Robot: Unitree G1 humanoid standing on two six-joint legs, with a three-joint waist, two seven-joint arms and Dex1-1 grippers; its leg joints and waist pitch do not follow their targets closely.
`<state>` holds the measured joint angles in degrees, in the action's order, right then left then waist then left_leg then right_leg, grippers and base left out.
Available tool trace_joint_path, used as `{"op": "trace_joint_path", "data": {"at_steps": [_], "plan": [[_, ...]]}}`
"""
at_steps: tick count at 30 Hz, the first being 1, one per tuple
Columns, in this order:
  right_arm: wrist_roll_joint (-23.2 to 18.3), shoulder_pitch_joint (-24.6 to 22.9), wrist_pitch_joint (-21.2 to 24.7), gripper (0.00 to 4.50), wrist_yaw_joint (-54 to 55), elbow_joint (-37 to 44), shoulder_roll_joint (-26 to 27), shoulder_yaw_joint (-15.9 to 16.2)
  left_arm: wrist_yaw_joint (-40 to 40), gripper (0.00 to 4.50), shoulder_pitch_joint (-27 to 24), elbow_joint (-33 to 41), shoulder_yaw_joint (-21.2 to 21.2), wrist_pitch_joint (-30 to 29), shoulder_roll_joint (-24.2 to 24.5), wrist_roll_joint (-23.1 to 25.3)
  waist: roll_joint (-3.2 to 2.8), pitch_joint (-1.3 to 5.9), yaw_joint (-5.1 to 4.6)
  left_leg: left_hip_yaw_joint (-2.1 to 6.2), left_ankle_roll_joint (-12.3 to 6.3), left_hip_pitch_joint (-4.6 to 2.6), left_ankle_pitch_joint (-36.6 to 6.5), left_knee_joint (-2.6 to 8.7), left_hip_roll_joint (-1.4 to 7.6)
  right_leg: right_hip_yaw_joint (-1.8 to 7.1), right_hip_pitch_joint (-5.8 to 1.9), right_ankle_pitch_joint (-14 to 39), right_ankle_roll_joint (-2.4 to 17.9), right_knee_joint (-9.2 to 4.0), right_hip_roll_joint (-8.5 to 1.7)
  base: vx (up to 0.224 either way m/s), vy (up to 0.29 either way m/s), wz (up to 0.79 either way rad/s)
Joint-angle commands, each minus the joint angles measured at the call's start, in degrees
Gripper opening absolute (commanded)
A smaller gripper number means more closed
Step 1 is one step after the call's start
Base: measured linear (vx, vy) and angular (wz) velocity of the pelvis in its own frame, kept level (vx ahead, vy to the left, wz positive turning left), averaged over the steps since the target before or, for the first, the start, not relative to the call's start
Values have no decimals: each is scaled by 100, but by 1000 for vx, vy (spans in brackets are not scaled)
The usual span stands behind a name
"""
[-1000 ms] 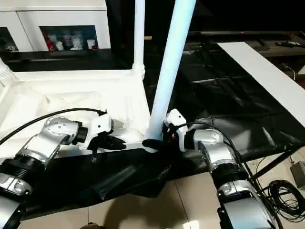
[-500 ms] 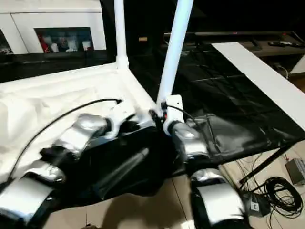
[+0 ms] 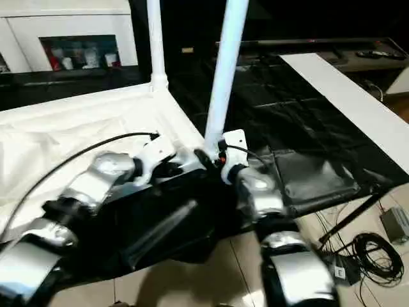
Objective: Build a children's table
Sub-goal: Rotate leg to tighten
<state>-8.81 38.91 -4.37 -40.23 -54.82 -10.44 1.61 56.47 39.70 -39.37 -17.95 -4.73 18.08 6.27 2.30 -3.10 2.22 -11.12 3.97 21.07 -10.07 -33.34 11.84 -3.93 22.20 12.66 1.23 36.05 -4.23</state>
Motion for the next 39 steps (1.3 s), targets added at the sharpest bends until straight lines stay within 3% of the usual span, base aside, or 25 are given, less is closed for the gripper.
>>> {"op": "trace_joint_path", "data": {"at_steps": [1, 2, 6, 10, 14, 18, 21, 29, 31, 35, 37, 39], "plan": [[23, -188, 177, 391, -990, 367, -348, 192, 893, 0, -327, 240, -300, 293, 177, -170, -18, 378, 35, 70, -506, -32, -771, 313, 194, 304, -300, 0, 1481, -397, -408, 0, 0, 0], [3, -243, 231, 391, -1253, 469, -445, 233, 1052, 0, -378, 344, -322, 233, 244, -212, -45, 376, 53, 67, -543, -43, -749, 310, 207, 312, -285, -105, 1511, -380, -414, 0, 0, 0], [-9, -474, 373, 391, -2195, 896, -822, 528, 1367, 0, -463, 538, -377, 263, 433, -271, -52, 364, 143, 44, -529, -68, -764, 315, 228, 289, -266, -132, 1548, -370, -375, 0, 0, 0], [137, -517, 260, 391, -2425, 962, -936, 735, 1452, 0, -465, 604, -328, 274, 457, -334, -24, 345, 145, 52, -271, -85, -1077, 338, 220, 299, -243, 567, 1443, -431, -406, 0, 0, 0], [45, -390, 259, 391, -2417, 883, -817, 617, 1458, 0, -452, 588, -276, 328, 448, -345, -20, 356, 139, 59, -260, -79, -967, 337, 217, 310, -243, 505, 1405, -421, -409, 0, 0, 0], [-80, -427, 349, 357, -2589, 1103, -749, 598, 1510, 0, -486, 677, -280, 299, 476, -395, -18, 367, 148, 52, -346, -66, -793, 323, 214, 302, -257, 174, 1458, -384, -398, 0, 0, 0], [-76, -437, 345, 320, -2630, 1088, -744, 624, 1520, 0, -498, 688, -292, 298, 482, -392, -17, 363, 150, 52, -356, -70, -815, 324, 214, 301, -251, 236, 1450, -393, -406, 0, 0, 0], [-42, -528, 423, 273, -2539, 1054, -733, 610, 1589, 0, -563, 732, -323, 232, 516, -361, -24, 370, 148, 51, -339, -68, -771, 318, 209, 302, -258, 194, 1447, -383, -400, 0, 0, 0], [91, -460, 383, 273, -1830, 800, -613, 485, 1325, 0, -510, 601, -303, 101, 438, -267, -27, 364, 141, 56, -322, -69, -775, 327, 209, 302, -253, 227, 1442, -385, -403, 0, 0, 0], [290, -310, 294, 272, -406, 308, -350, 261, 458, 0, -266, 152, -136, -191, 125, -104, -27, 322, 70, 71, -66, -104, -1191, 365, 194, 311, -208, 999, 1321, -471, -415, 0, 0, 0], [344, -186, 512, 270, 967, -3, -65, 26, -466, 0, 17, -320, 26, -440, -201, 29, -33, 305, 41, 84, 123, -137, -1459, 387, 194, 321, -170, 1532, 1177, -523, -416, 0, 0, 0], [287, -41, 745, 270, 2178, -238, 232, -220, -1089, 0, 255, -684, 228, -630, -542, -54, -53, 318, 25, 102, 199, -141, -1518, 393, 191, 322, -172, 1568, 1124, -524, -413, 0, 0, 0]]}}
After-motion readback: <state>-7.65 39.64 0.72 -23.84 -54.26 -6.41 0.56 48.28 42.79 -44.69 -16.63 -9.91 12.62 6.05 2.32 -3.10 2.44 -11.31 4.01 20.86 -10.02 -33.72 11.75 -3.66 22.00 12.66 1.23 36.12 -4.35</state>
